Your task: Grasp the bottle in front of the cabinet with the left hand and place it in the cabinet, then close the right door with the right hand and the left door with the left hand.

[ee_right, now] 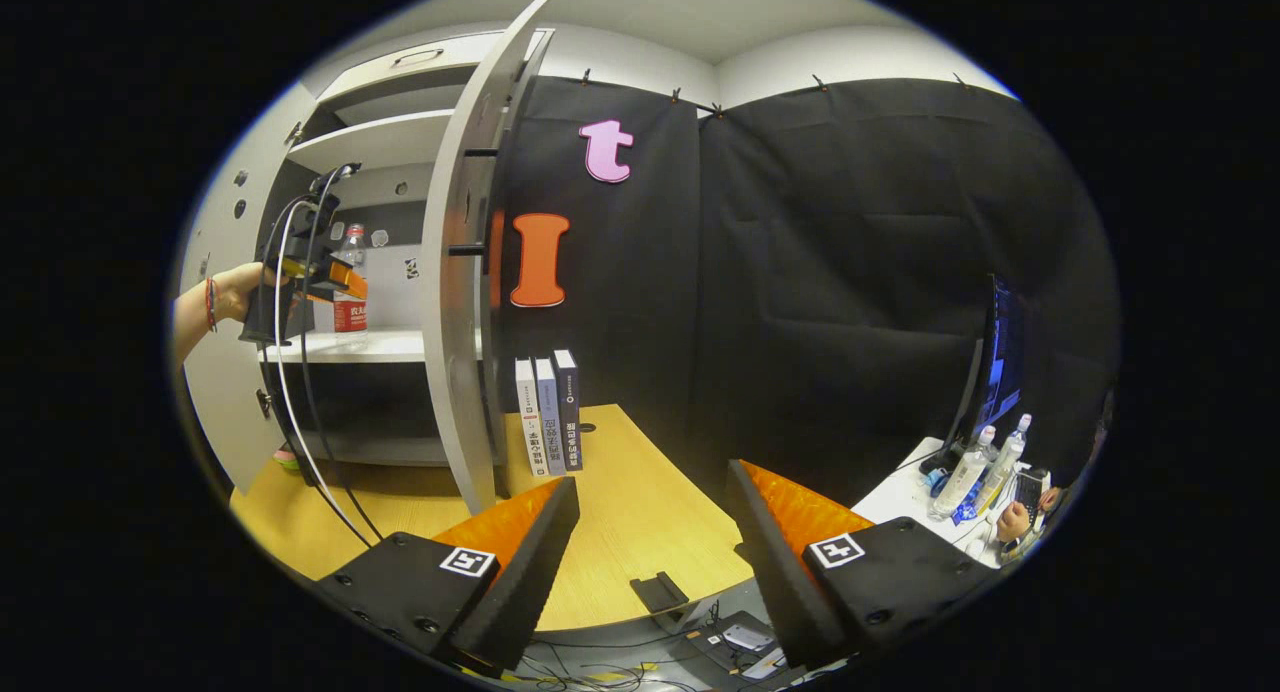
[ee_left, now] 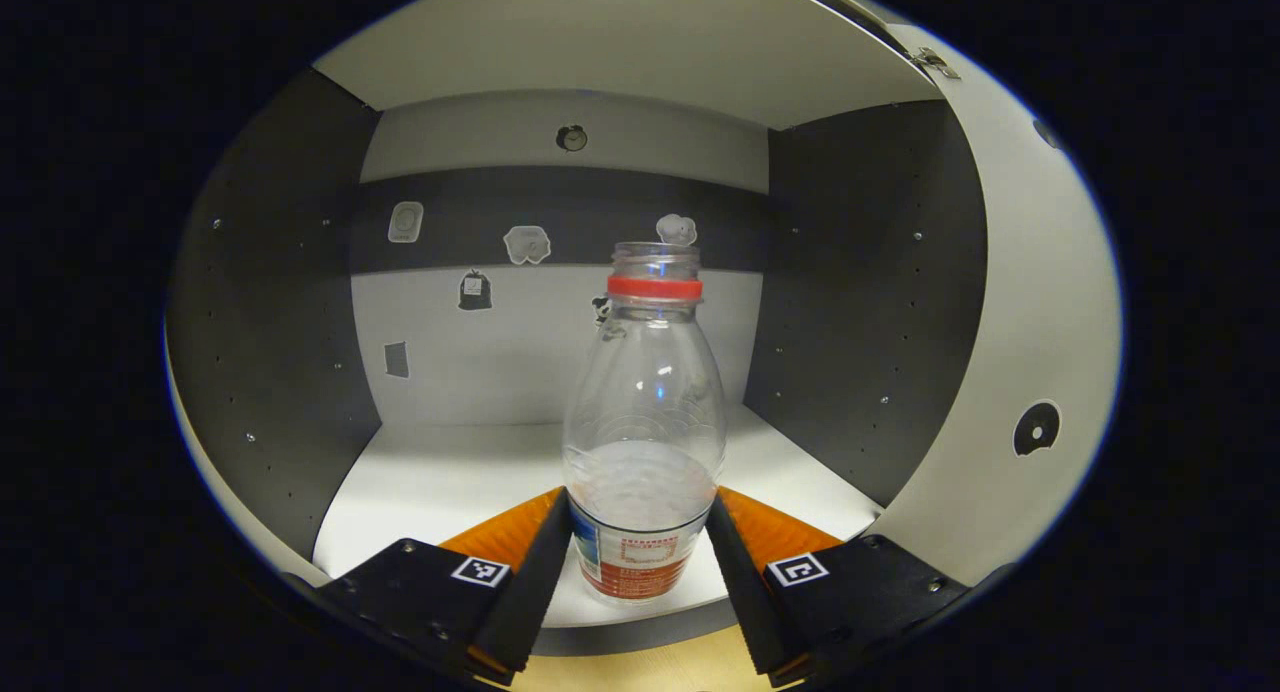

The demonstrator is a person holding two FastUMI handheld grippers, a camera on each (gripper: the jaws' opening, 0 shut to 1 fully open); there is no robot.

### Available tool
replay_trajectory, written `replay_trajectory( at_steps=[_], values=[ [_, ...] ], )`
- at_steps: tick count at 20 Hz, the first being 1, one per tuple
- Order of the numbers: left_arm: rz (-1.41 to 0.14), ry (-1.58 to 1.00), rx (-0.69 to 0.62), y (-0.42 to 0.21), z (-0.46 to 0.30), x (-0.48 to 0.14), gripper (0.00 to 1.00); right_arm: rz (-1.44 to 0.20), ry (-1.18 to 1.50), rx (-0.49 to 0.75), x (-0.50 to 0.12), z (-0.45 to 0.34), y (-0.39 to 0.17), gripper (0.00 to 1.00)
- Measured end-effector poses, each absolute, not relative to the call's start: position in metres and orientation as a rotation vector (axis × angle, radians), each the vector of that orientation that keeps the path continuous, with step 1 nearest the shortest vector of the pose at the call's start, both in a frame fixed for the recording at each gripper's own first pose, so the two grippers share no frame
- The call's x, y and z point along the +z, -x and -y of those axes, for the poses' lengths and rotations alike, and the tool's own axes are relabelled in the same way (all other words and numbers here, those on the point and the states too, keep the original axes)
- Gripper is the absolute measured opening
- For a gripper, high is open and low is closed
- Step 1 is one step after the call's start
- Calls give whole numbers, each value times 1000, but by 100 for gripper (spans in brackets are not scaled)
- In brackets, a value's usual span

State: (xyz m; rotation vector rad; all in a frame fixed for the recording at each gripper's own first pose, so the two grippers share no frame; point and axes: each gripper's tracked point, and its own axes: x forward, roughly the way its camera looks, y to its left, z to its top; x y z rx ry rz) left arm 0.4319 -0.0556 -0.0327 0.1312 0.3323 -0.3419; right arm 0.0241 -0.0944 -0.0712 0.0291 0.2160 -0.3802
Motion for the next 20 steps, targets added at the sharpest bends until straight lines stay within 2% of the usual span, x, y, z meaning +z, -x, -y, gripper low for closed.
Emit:
replay_trajectory(
  at_steps=[1,3,4,11,20],
  values=[
    [-325,-134,-343,-430,57,-30,81,-217,-33,-379,-72,94,-26,98],
    [-306,-145,-338,-428,56,-24,94,-211,-30,-376,-70,95,-26,98],
    [-295,-146,-336,-426,56,-20,96,-209,-26,-373,-69,95,-26,98],
    [-249,-101,-314,-374,41,3,95,-189,-36,-337,-63,95,-33,98],
    [-149,-71,-226,-254,-41,47,95,-158,-33,-281,-44,94,-57,98]
  ],
)
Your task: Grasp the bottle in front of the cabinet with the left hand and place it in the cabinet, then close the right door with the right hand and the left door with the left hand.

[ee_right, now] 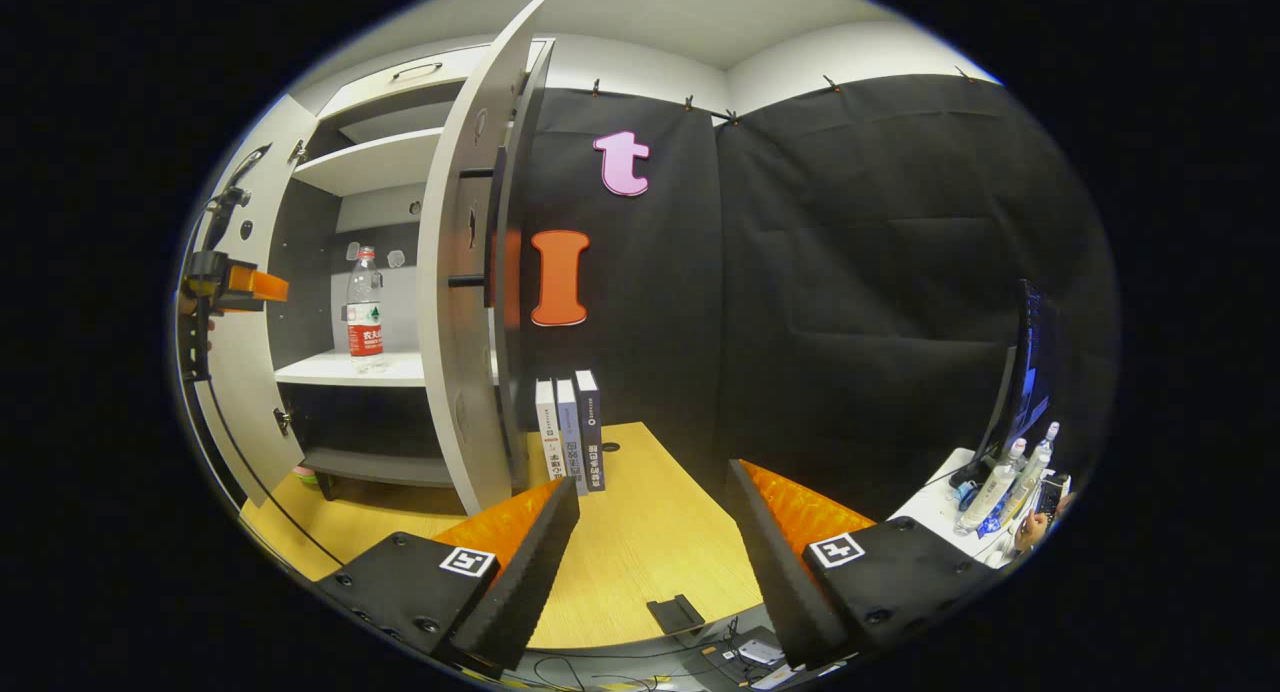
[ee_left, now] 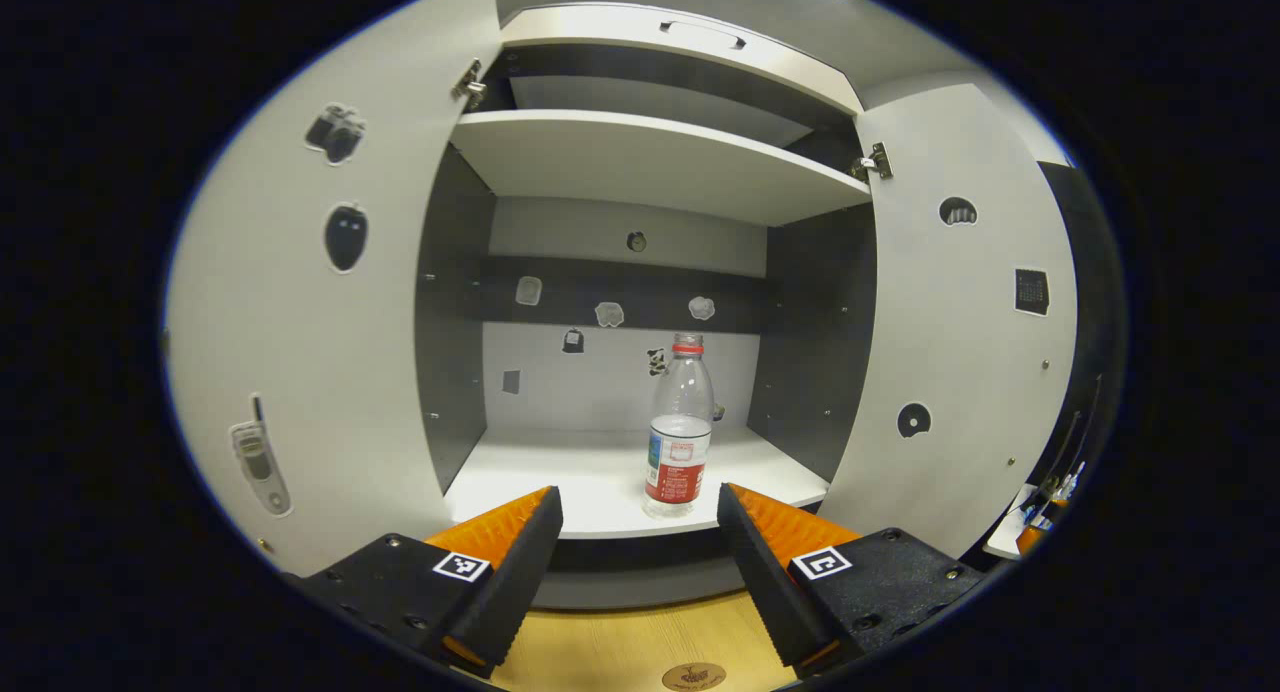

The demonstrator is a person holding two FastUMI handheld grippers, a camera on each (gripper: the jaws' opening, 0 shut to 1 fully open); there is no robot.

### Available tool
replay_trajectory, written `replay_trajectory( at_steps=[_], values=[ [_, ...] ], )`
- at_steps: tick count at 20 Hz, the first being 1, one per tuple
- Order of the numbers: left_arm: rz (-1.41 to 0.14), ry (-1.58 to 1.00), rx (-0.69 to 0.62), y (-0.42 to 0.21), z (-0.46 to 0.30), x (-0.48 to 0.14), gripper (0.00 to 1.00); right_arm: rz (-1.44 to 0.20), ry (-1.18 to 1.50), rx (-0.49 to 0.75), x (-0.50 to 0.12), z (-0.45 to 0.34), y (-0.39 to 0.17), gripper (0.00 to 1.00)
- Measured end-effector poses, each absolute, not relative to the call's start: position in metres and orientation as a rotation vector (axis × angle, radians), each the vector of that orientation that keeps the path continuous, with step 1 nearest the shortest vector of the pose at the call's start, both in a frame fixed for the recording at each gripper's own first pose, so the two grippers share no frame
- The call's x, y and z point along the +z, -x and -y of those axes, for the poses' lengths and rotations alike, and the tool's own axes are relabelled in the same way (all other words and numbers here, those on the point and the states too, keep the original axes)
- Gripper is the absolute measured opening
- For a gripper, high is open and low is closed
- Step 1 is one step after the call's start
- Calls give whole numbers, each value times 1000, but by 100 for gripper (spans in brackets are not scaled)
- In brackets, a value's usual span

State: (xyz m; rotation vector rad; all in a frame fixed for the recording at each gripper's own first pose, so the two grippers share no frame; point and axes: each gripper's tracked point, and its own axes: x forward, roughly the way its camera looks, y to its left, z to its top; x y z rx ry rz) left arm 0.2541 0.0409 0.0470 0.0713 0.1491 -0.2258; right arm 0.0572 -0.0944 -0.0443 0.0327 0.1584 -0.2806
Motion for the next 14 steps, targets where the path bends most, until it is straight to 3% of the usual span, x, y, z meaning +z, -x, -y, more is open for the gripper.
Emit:
replay_trajectory(
  at_steps=[10,14],
  values=[
    [-94,-85,-17,-151,-146,59,95,-96,-2,-167,-4,56,-112,98],
    [-66,-72,-11,-118,-149,68,95,-63,5,-139,14,42,-135,98]
  ],
)
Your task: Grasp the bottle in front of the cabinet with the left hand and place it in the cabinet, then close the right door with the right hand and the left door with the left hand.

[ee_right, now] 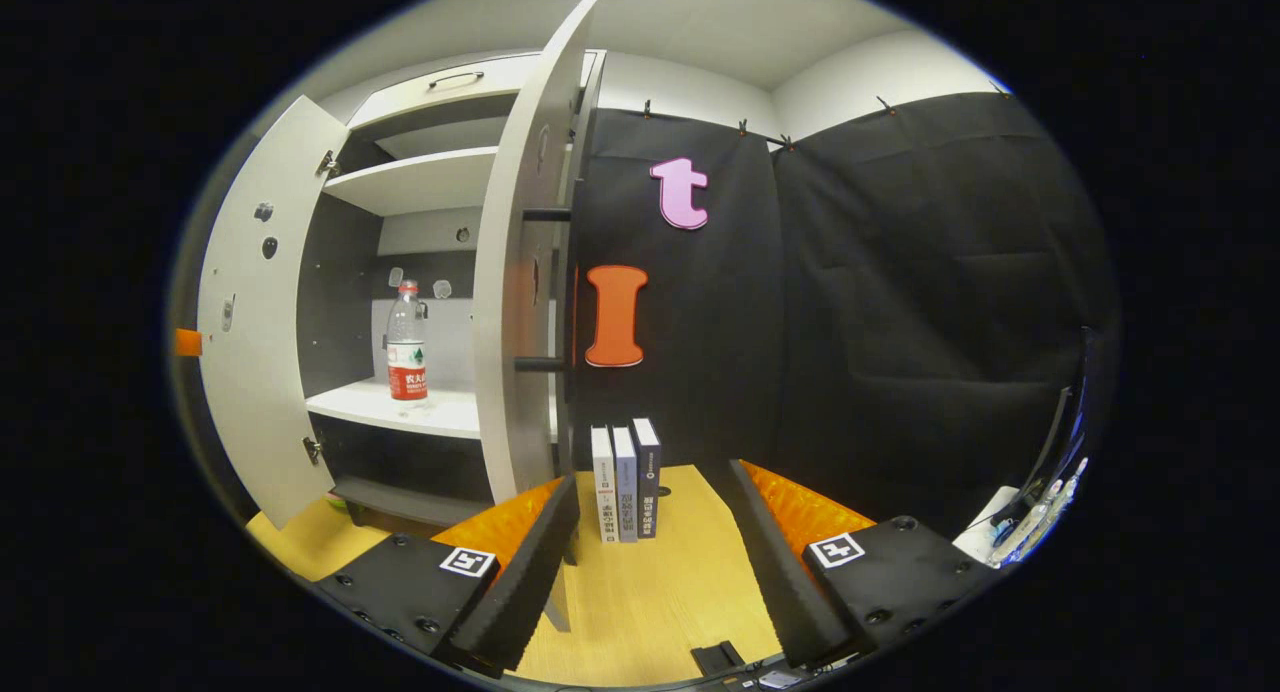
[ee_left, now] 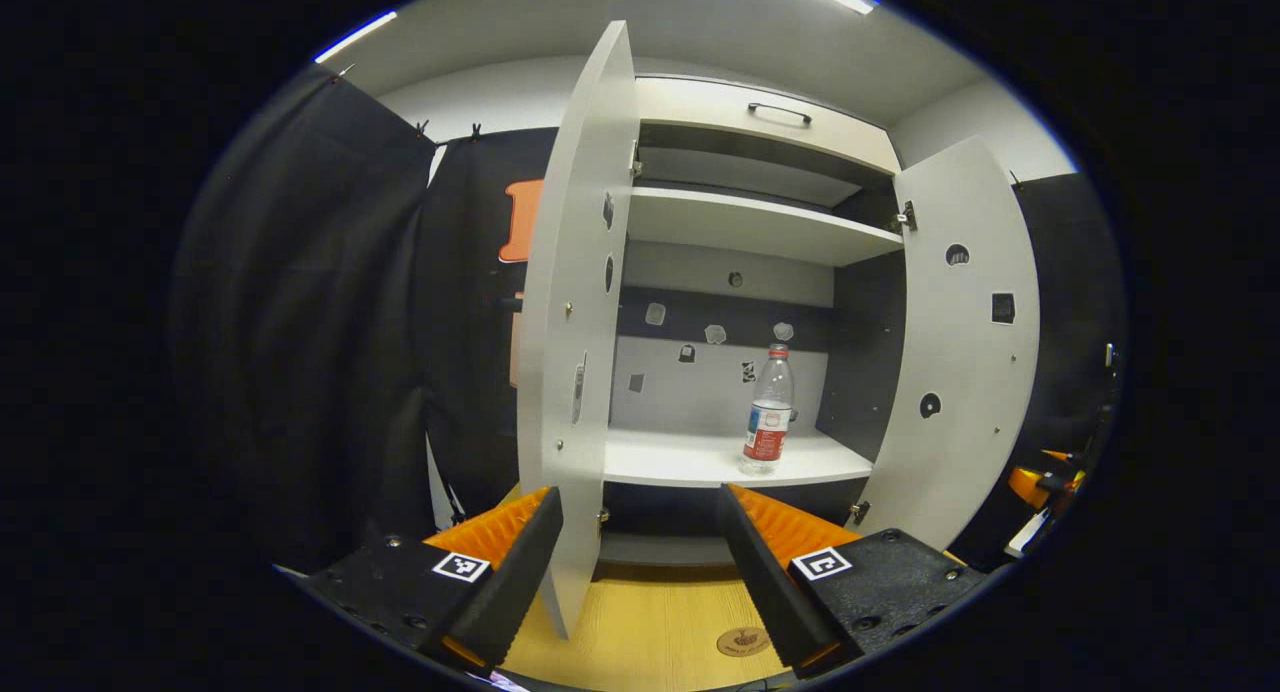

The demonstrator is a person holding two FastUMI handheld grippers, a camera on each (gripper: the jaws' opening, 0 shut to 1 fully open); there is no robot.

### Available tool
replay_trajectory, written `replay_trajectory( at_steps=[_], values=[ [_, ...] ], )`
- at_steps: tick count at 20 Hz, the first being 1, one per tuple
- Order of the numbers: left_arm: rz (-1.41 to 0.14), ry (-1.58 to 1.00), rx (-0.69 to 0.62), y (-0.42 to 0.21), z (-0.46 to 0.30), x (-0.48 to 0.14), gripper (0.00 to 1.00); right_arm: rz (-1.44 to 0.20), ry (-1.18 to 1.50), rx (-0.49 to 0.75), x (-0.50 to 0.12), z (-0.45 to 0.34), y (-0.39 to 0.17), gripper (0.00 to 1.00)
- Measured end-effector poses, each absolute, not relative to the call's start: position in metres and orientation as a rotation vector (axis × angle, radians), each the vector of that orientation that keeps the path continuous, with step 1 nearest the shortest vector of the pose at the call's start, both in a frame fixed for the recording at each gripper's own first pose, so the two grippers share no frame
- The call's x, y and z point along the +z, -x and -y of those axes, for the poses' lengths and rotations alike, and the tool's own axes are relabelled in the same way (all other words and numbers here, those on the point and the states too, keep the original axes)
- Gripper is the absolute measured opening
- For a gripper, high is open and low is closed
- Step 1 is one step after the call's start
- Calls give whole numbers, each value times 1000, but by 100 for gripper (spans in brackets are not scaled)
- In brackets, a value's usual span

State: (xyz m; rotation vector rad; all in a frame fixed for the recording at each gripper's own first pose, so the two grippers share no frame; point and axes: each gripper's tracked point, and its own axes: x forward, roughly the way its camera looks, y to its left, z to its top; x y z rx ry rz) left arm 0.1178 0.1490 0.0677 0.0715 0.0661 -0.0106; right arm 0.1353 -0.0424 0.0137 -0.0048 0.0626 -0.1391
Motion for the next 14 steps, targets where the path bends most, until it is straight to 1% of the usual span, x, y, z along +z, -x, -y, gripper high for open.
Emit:
replay_trajectory(
  at_steps=[2,3,5,11,12,13,14],
  values=[
    [-68,-66,-3,-108,-150,69,94,-51,21,-139,20,42,-146,92],
    [-74,-55,-11,-102,-148,68,94,-44,26,-135,23,41,-148,98],
    [-83,-38,-17,-95,-150,65,94,-41,38,-135,24,40,-154,98],
    [-63,-36,20,-85,-168,68,95,-53,23,-133,20,34,-161,98],
    [-60,-30,22,-85,-171,69,94,-52,28,-138,21,34,-160,89],
    [-62,-24,24,-86,-173,67,94,-52,34,-137,20,33,-160,97],
    [-66,-19,24,-86,-175,66,94,-52,37,-133,20,32,-161,98]
  ],
)
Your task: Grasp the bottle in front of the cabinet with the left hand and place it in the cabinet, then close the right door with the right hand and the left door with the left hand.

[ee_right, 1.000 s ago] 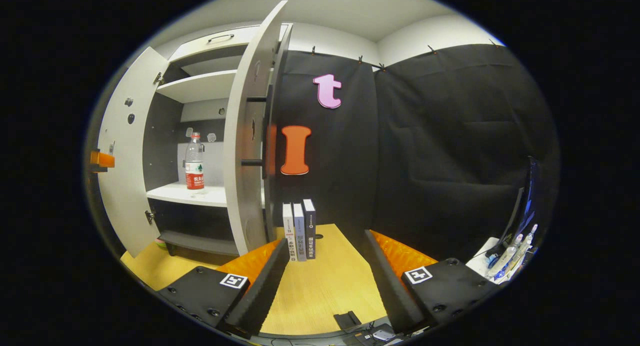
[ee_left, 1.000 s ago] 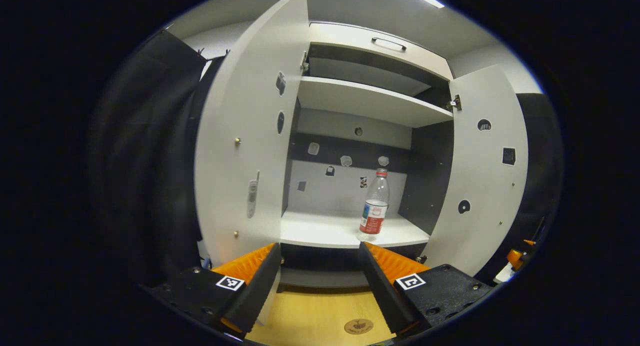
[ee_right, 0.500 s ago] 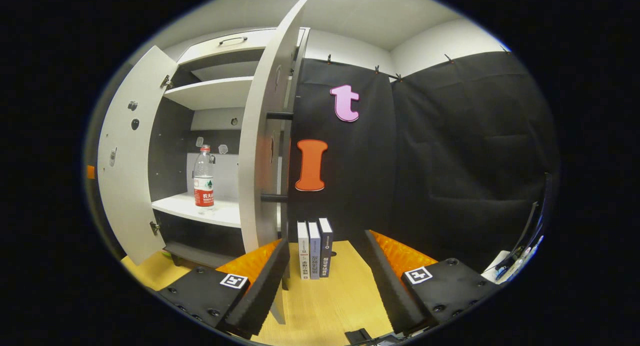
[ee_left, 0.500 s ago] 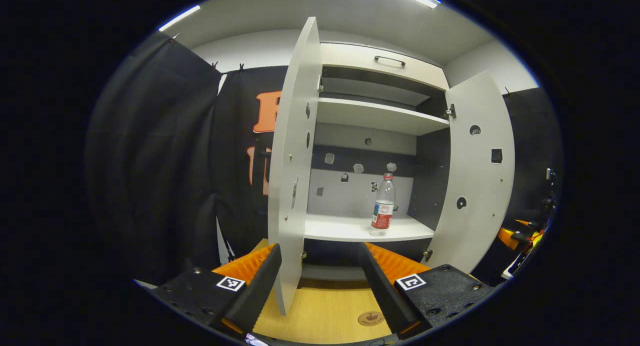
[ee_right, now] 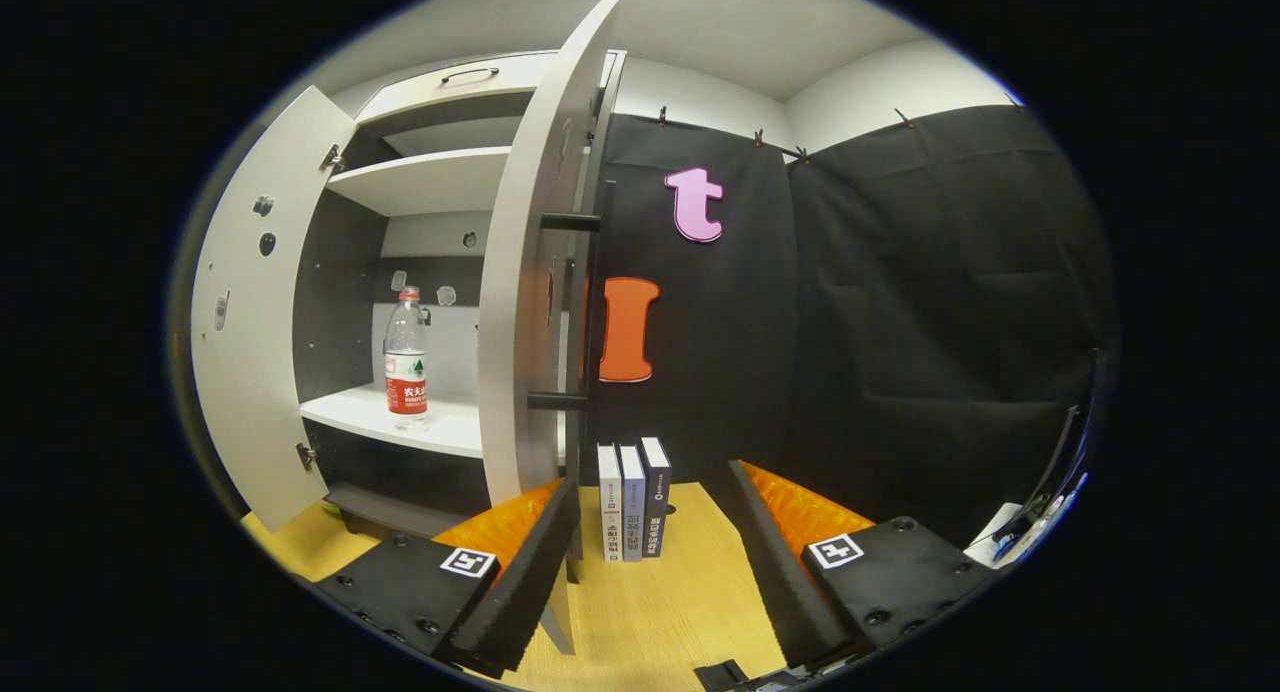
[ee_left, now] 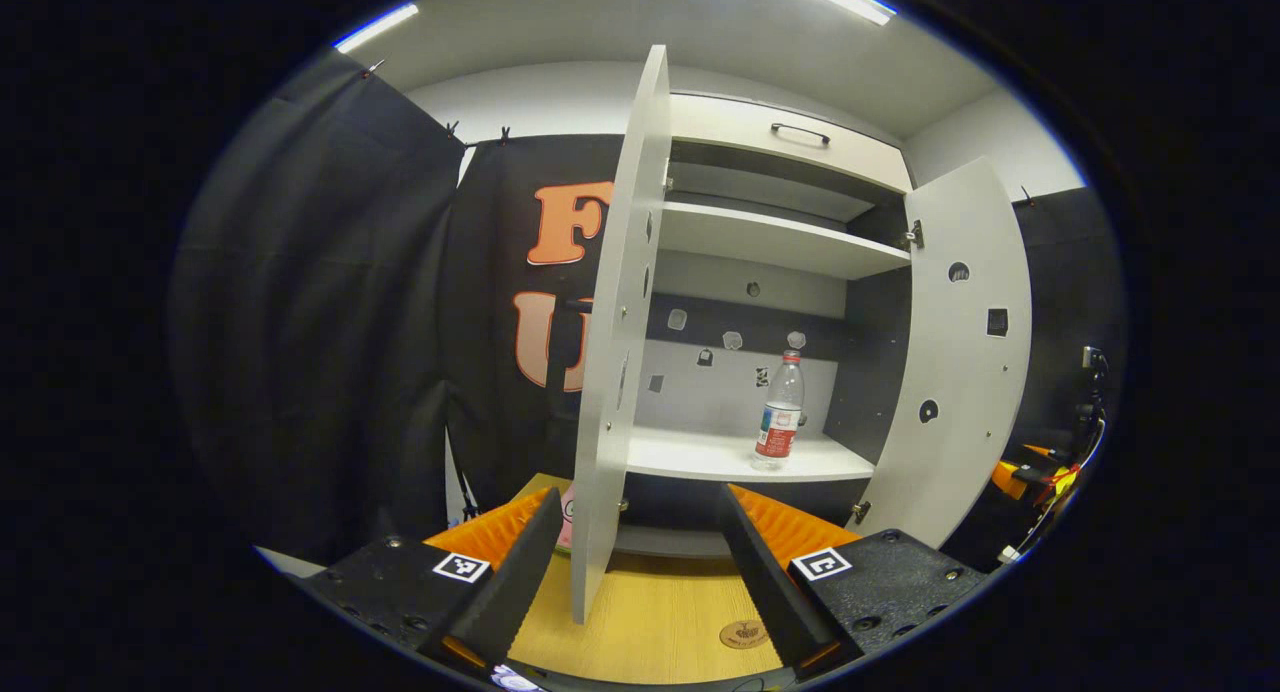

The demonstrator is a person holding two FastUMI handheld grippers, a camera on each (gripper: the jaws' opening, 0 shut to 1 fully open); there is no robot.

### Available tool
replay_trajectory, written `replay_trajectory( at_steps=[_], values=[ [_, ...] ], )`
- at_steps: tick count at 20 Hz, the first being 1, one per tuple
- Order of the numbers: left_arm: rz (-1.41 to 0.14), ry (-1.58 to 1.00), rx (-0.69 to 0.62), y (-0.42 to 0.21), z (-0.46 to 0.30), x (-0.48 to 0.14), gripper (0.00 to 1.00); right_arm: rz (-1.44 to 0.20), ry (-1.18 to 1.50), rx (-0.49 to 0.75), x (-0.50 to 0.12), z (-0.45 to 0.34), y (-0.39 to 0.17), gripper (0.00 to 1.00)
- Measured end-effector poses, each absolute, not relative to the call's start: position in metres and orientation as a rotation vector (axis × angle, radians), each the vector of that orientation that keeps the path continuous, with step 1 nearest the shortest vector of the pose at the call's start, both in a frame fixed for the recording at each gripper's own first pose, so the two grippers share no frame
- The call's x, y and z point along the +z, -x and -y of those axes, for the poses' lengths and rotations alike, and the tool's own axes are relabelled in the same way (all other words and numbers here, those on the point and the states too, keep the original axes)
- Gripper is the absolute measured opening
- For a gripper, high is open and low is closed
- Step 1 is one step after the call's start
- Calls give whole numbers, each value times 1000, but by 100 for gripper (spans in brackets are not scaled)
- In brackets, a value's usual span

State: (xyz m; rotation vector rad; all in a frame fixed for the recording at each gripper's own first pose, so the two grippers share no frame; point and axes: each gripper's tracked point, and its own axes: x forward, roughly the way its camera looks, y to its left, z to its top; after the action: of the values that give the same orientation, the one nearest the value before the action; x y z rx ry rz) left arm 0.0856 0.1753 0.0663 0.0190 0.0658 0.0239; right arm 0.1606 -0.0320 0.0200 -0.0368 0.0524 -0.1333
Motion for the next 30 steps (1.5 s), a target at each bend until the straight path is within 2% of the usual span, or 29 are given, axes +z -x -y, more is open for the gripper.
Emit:
replay_trajectory(
  at_steps=[10,21,27,28,29,30],
  values=[
    [-71,4,45,-88,-199,65,94,-75,11,-89,18,2,-162,95],
    [-76,-15,40,-100,-216,62,94,-77,-8,66,17,-81,-180,95],
    [-76,-10,60,-103,-229,60,94,-93,7,102,7,-101,-197,95],
    [-78,-11,66,-104,-230,59,94,-96,13,102,5,-103,-201,100],
    [-80,-8,69,-105,-232,57,94,-99,18,104,3,-104,-208,95],
    [-83,-5,72,-106,-235,55,94,-104,19,106,-1,-106,-215,95]
  ],
)
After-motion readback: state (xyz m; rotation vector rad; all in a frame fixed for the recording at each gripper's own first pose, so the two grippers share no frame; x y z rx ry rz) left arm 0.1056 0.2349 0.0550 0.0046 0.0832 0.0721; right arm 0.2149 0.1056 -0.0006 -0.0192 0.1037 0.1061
